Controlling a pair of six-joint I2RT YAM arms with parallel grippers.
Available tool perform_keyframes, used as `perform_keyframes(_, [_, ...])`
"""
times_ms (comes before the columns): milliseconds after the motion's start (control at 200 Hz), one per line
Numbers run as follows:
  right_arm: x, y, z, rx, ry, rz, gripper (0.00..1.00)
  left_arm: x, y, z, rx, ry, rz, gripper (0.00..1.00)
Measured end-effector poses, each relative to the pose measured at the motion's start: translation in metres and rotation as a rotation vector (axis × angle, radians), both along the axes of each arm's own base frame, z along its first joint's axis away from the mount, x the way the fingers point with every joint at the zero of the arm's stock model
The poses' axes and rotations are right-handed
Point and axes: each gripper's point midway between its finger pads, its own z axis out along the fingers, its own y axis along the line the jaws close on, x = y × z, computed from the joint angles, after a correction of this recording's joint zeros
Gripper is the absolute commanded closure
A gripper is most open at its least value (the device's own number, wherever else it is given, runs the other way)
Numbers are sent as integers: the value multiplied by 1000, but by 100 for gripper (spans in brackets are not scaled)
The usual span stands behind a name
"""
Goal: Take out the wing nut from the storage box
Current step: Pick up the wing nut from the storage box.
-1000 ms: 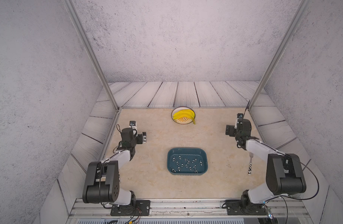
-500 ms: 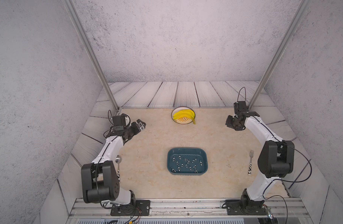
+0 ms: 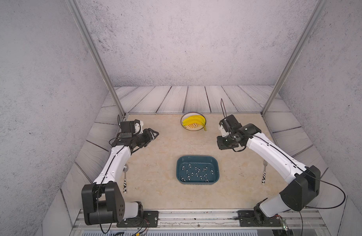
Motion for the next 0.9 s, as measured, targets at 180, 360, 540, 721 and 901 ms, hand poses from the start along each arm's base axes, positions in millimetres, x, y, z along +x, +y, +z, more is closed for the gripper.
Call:
perform_keyframes(180, [-45, 50, -20, -19, 72, 212, 71, -24, -43, -10, 60, 29, -120, 100])
perform_keyframes(360, [-81, 88, -44, -36, 137, 431, 65, -47, -44, -25, 52, 70, -104, 81])
perform_keyframes(540, [-82, 107, -64, -56, 187, 491, 63, -51, -36, -35, 59, 122, -51, 56])
perform_keyframes(721, [-65, 128, -75, -52, 196, 471, 63, -52, -25, -45, 59, 167, 5, 54])
perform_keyframes(901, [-59, 136, -89, -46, 222, 410, 64, -54, -19, -52, 53, 199, 42, 54])
